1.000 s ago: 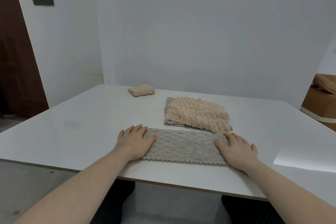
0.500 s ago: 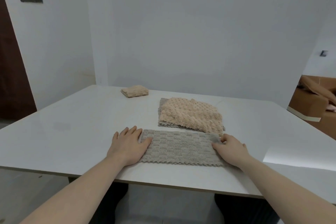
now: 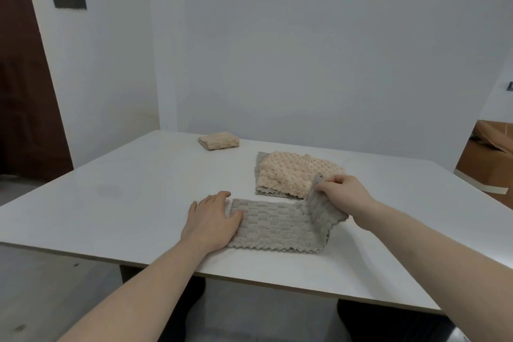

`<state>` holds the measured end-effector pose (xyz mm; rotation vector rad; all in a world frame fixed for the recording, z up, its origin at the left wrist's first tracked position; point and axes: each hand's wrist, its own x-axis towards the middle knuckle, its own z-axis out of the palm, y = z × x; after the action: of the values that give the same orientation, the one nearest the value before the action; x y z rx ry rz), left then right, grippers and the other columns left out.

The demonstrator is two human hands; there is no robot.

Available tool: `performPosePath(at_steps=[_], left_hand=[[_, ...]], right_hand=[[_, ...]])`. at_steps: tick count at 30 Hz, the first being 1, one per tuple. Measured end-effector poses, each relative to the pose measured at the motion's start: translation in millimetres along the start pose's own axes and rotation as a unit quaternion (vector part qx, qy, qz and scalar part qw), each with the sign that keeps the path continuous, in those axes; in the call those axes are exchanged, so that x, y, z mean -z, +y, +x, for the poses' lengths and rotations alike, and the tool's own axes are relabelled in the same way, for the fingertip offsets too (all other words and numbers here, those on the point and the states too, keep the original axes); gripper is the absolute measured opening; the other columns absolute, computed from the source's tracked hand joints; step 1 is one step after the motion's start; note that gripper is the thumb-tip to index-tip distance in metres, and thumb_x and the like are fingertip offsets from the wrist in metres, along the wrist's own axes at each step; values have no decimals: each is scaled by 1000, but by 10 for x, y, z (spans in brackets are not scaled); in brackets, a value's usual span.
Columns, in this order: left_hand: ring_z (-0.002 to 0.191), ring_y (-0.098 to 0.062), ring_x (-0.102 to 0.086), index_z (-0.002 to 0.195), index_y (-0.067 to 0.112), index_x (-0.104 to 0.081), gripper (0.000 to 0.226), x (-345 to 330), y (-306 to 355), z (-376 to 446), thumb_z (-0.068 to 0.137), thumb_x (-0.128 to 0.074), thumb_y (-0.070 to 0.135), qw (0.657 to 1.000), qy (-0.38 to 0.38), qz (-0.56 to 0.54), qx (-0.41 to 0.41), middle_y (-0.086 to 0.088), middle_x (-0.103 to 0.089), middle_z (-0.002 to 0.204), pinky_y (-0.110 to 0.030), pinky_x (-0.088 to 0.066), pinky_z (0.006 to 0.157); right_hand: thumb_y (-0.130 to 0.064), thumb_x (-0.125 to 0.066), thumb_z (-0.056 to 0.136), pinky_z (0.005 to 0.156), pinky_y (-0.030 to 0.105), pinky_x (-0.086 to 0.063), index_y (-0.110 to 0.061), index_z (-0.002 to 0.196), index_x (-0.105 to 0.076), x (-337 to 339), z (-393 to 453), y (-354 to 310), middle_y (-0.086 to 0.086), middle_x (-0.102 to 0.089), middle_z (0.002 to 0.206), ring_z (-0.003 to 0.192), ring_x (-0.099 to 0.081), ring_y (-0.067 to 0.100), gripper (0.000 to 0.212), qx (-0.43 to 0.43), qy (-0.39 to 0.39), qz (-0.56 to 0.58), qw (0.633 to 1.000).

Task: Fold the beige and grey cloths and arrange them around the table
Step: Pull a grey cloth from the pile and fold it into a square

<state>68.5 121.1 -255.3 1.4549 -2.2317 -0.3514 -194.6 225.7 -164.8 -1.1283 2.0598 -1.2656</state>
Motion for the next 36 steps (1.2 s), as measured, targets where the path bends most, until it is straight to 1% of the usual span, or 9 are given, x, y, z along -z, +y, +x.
performPosePath(at_steps=[6,15,17,20,23,26,29,32,36], left_hand=[[132,-15,-49,141,33,-48,47,32,-39,-3,96,-49,48,995,23,-97,-2,9,-48,148,-38,-38,112],[115,-1,-53,99,40,-70,17,30,-57,10,94,-56,49,983,38,-178,-26,26,-53,120,-31,-42,98],[115,-2,-52,95,38,-73,24,27,-59,17,94,-56,55,984,35,-175,-29,26,-55,118,-32,-41,101],[114,-3,-53,90,39,-75,29,32,-46,11,93,-55,60,984,34,-171,-36,26,-57,114,-33,-41,102],[111,0,-53,84,42,-73,30,36,-27,0,85,-59,69,985,36,-163,-35,29,-56,112,-30,-41,98],[108,4,-52,83,45,-75,41,28,-22,-3,72,-61,81,988,28,-147,-40,31,-56,113,-28,-40,97],[110,6,-53,83,49,-76,42,35,-29,5,67,-62,85,987,18,-147,-62,32,-59,113,-29,-42,98],[113,6,-52,81,50,-77,28,45,-30,6,71,-68,75,982,7,-173,-72,33,-60,113,-27,-41,98],[111,7,-57,74,35,-79,12,71,-23,-10,83,-80,44,960,41,-274,-46,25,-65,111,-14,-35,94]], right_hand=[[-20,-70,87,50,23,-53,-3,103,-66,-326,-52,-275,10,-71,87,66,-68,19,24,-13,-62,72,995],[-5,-66,89,69,41,-64,-5,100,-66,-871,-258,-329,13,-67,97,70,-73,24,11,6,-147,124,981],[-8,-64,90,69,40,-64,-11,100,-66,-895,-306,-277,8,-68,100,73,-74,22,10,45,-133,105,985],[-14,-60,90,62,37,-60,-29,94,-66,-806,-337,-135,-1,-71,86,67,-70,19,17,167,-30,10,985],[-18,-60,91,78,37,-57,-37,93,-63,-685,-298,152,-18,-64,98,84,-65,5,18,245,26,-37,968],[-36,-58,98,96,31,-48,-41,109,-59,-626,-254,472,-29,-55,119,109,-53,-8,13,262,-1,-92,961],[-45,-50,101,107,29,-38,-41,128,-54,-622,-208,596,-29,-48,133,124,-45,-4,28,253,-28,-113,960],[-49,-45,101,111,21,-28,-38,141,-47,-672,-177,593,-28,-41,142,134,-37,-3,41,267,-56,-164,948],[-57,-40,101,117,21,-16,-41,150,-36,-689,-162,623,-26,-27,156,144,-22,-4,52,266,-74,-192,942]])
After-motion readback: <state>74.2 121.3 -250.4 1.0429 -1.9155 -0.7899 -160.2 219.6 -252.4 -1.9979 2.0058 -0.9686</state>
